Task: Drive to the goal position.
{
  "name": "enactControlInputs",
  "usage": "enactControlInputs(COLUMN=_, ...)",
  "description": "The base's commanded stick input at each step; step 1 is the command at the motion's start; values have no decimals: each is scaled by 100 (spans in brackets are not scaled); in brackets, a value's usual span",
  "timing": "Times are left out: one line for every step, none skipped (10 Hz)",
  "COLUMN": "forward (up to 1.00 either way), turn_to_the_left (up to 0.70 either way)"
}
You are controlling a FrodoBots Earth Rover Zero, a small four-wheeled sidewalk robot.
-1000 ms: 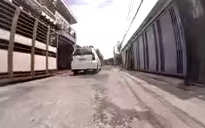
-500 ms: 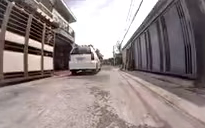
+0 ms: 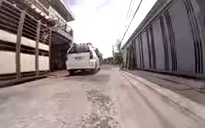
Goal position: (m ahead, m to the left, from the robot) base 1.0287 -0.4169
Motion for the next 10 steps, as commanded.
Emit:
enactControlInputs(forward=70, turn_to_the_left=0)
enactControlInputs(forward=70, turn_to_the_left=0)
enactControlInputs(forward=70, turn_to_the_left=0)
enactControlInputs(forward=70, turn_to_the_left=0)
enactControlInputs(forward=70, turn_to_the_left=0)
enactControlInputs(forward=70, turn_to_the_left=0)
enactControlInputs(forward=70, turn_to_the_left=0)
enactControlInputs(forward=70, turn_to_the_left=0)
enactControlInputs(forward=70, turn_to_the_left=0)
enactControlInputs(forward=70, turn_to_the_left=-4)
